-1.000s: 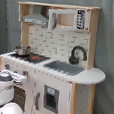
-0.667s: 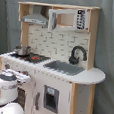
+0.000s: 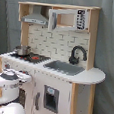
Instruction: Play with the kitchen
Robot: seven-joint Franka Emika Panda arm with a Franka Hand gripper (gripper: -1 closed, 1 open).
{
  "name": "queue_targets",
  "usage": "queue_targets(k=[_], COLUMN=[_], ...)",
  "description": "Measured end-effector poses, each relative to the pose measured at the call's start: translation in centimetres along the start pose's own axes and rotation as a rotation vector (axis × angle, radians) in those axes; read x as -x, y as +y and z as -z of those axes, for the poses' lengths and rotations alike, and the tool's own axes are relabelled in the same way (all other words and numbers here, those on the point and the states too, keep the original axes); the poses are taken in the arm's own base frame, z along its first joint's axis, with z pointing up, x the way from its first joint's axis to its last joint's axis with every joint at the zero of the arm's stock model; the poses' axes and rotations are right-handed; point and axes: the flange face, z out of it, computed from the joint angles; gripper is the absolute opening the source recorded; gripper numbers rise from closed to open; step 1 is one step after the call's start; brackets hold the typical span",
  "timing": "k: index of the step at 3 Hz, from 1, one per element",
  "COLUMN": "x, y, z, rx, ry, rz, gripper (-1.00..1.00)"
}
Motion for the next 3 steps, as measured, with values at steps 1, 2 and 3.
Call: queue_targets(k=[1,2,3], x=[0.09,0.17,0.23], y=[0.11,0.17,0.21], z=[-0.04,-0.03,-0.03], rx=[0.002,-0.001,-0.007], ry=[-0.002,0.003,0.008], rz=[-0.038,-0.161,-0.273], gripper=[-1.0,-1.0,-1.0])
